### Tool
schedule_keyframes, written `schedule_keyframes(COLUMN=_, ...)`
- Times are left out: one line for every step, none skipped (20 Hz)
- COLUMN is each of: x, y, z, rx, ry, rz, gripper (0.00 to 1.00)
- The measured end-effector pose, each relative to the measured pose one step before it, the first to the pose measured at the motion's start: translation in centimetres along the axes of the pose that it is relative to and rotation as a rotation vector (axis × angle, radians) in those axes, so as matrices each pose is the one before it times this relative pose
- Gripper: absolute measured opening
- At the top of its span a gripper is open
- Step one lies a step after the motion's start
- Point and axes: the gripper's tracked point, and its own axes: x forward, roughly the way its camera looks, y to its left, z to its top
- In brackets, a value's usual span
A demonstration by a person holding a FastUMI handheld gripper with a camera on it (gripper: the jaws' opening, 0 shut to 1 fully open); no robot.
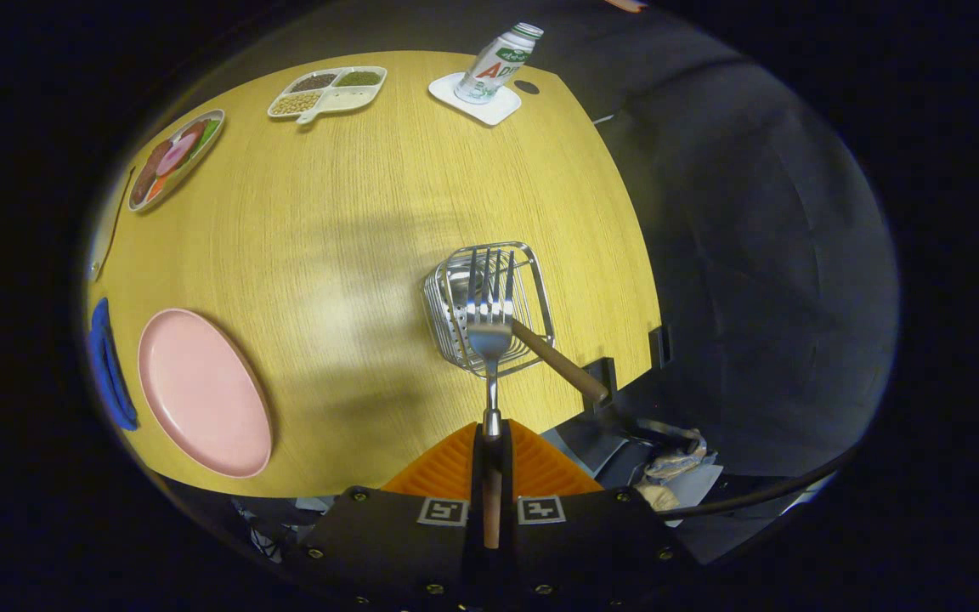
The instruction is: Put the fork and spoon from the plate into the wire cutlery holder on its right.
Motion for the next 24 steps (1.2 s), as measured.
schedule_keyframes(x=0.311, y=-0.256, z=-0.044, rx=0.00275, ry=0.01103, rz=0.00153, gripper=0.07)
schedule_keyframes(x=0.248, y=-0.184, z=-0.118, rx=0.0018, ry=0.01073, rz=0.00142, gripper=0.07)
schedule_keyframes(x=0.455, y=-0.184, z=-0.219, rx=-0.00153, ry=0.01234, rz=0.00181, gripper=0.07)
schedule_keyframes(x=0.415, y=-0.156, z=-0.117, rx=-0.00575, ry=0.01106, rz=0.0017, gripper=0.07)
schedule_keyframes(x=0.399, y=-0.039, z=-0.056, rx=-0.0088, ry=0.01025, rz=0.00307, gripper=0.07)
schedule_keyframes(x=0.293, y=-0.044, z=-0.027, rx=-0.01036, ry=0.0111, rz=0.00192, gripper=0.07)
schedule_keyframes(x=0.307, y=-0.062, z=-0.196, rx=-0.0096, ry=0.01014, rz=0.00263, gripper=0.07)
schedule_keyframes(x=0.149, y=-0.028, z=0.019, rx=-0.00695, ry=0.00992, rz=0.00444, gripper=0.07)
schedule_keyframes(x=0.251, y=0.029, z=0.002, rx=-0.00282, ry=0.00637, rz=0.00413, gripper=0.07)
schedule_keyframes(x=0.105, y=-0.017, z=0.052, rx=-0.00179, ry=0.00561, rz=0.00495, gripper=0.07)
schedule_keyframes(x=0.09, y=-0.054, z=-0.007, rx=-0.00322, ry=0.00354, rz=0.00349, gripper=0.07)
schedule_keyframes(x=0.057, y=-0.089, z=0.112, rx=-0.00359, ry=0.00232, rz=0.00215, gripper=0.07)
schedule_keyframes(x=0.176, y=-0.033, z=0.007, rx=-0.00433, ry=0.00027, rz=0.00259, gripper=0.07)
schedule_keyframes(x=0.044, y=-0.054, z=0.059, rx=-0.00285, ry=0.00257, rz=0.00254, gripper=0.07)
schedule_keyframes(x=0.108, y=-0.035, z=0.024, rx=-0.00166, ry=0.00399, rz=0.00221, gripper=0.07)
schedule_keyframes(x=-0.225, y=-0.06, z=0.121, rx=-0.00441, ry=-0.00202, rz=0.00252, gripper=0.07)
schedule_keyframes(x=0.151, y=-0.135, z=0.125, rx=-0.00331, ry=-0.0031, rz=-0.00409, gripper=0.09)
schedule_keyframes(x=-0.06, y=-0.32, z=0.008, rx=-0.00558, ry=-0.00059, rz=-0.01337, gripper=0.09)
schedule_keyframes(x=-0.142, y=-0.199, z=0.062, rx=-0.00589, ry=-0.00192, rz=-0.00836, gripper=0.14)
schedule_keyframes(x=-0.209, y=-0.239, z=0.178, rx=-0.00514, ry=-0.00658, rz=-0.00926, gripper=0.14)
schedule_keyframes(x=-0.121, y=-0.017, z=0.142, rx=-0.00204, ry=-0.00742, rz=0.00039, gripper=0.17)
schedule_keyframes(x=-0.12, y=0.028, z=0.113, rx=0.00272, ry=-0.00628, rz=-0.00134, gripper=0.17)
schedule_keyframes(x=-0.158, y=-0.046, z=0.123, rx=0.00206, ry=-0.00378, rz=-0.00085, gripper=0.17)
schedule_keyframes(x=-0.058, y=0.043, z=-0.015, rx=0.00042, ry=-0.00287, rz=0.00022, gripper=0.17)
